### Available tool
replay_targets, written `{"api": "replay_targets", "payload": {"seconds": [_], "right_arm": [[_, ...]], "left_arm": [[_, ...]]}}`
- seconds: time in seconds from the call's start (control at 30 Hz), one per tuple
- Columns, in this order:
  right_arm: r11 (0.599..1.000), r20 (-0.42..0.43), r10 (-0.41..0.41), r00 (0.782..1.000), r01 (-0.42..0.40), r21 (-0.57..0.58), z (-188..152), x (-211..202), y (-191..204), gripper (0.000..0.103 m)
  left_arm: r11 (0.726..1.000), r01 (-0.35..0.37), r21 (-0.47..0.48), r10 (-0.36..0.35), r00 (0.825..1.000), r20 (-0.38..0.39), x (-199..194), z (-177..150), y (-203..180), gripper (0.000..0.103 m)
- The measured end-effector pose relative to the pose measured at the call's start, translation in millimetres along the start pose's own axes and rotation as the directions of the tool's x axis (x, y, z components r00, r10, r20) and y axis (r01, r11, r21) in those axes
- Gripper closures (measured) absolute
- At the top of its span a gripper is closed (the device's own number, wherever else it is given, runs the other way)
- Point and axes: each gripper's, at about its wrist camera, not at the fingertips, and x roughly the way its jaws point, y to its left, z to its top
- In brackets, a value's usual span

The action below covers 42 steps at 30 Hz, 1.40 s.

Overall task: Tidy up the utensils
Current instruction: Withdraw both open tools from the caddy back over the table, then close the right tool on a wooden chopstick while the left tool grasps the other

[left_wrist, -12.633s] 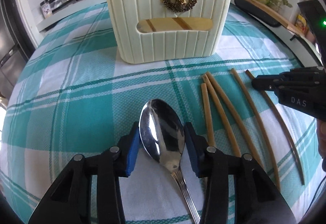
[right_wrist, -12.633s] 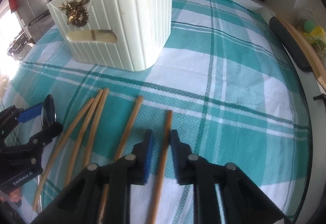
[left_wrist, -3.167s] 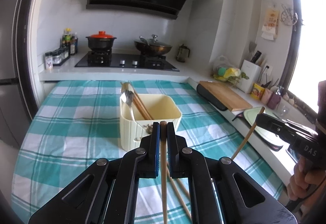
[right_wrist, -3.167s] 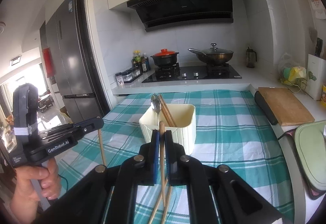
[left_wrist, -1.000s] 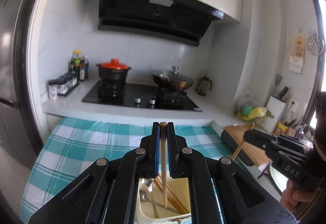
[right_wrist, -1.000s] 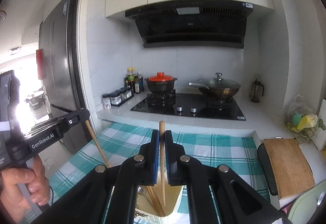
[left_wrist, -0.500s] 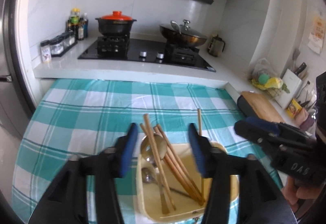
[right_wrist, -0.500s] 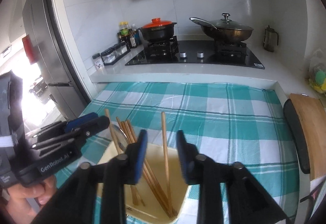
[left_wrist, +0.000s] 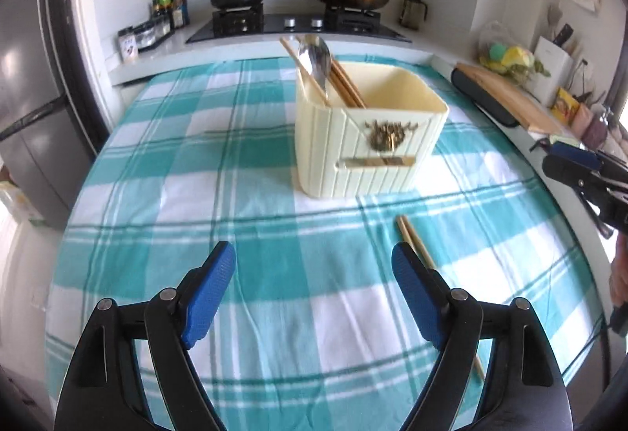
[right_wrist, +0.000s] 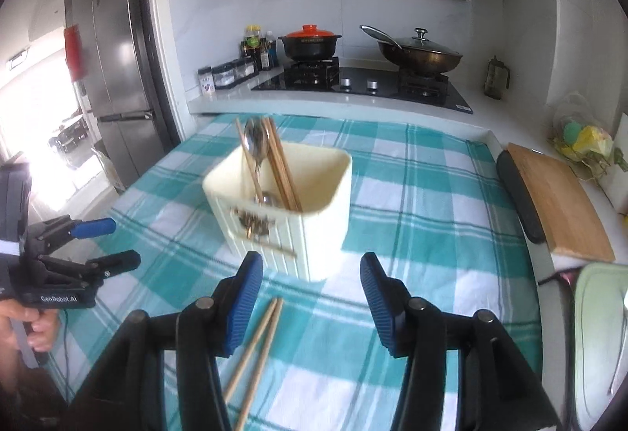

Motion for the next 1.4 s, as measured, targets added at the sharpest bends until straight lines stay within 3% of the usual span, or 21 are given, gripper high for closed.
{"api": "replay_targets", "payload": {"seconds": [0.17,0.27,0.4,0.7,0.9,0.97,1.13,1.33,1.4], "right_arm": [[0.995,0.003,-0.071,0.997,0.071,0.07,-79,-31,9,0.05],[0.986,-0.005,-0.09,0.996,0.09,0.137,-111,-38,9,0.05],[0.979,-0.015,-0.138,0.99,0.139,0.15,-138,-42,14,0.05],[0.977,-0.045,-0.125,0.991,0.131,0.17,-151,-27,20,0.05],[0.982,-0.08,-0.069,0.994,0.082,0.172,-154,-11,27,0.051],[0.985,-0.09,-0.032,0.995,0.047,0.163,-154,-7,32,0.061],[0.987,-0.127,0.068,0.99,-0.048,0.153,-158,4,45,0.072],[0.995,-0.167,0.084,0.982,-0.075,0.059,-159,27,65,0.079],[0.996,-0.178,0.082,0.981,-0.076,0.038,-159,37,70,0.087]], "left_arm": [[0.999,-0.036,-0.026,0.037,0.999,0.024,-4,-37,-19,0.018],[0.998,-0.06,-0.012,0.06,0.998,0.018,1,-50,-28,0.017],[0.999,-0.04,-0.015,0.04,0.999,0.003,5,-63,-34,0.017],[0.999,-0.015,-0.033,0.015,1.0,-0.025,15,-80,-38,0.017],[0.999,0.034,-0.007,-0.034,0.999,-0.027,22,-78,-54,0.017],[0.999,0.048,0.002,-0.048,0.998,-0.032,29,-75,-59,0.017],[0.998,0.054,0.027,-0.052,0.997,-0.062,50,-64,-71,0.018],[0.999,0.042,-0.025,-0.043,0.997,-0.064,53,-60,-59,0.018],[0.999,0.033,-0.035,-0.035,0.997,-0.07,52,-61,-55,0.018]]}}
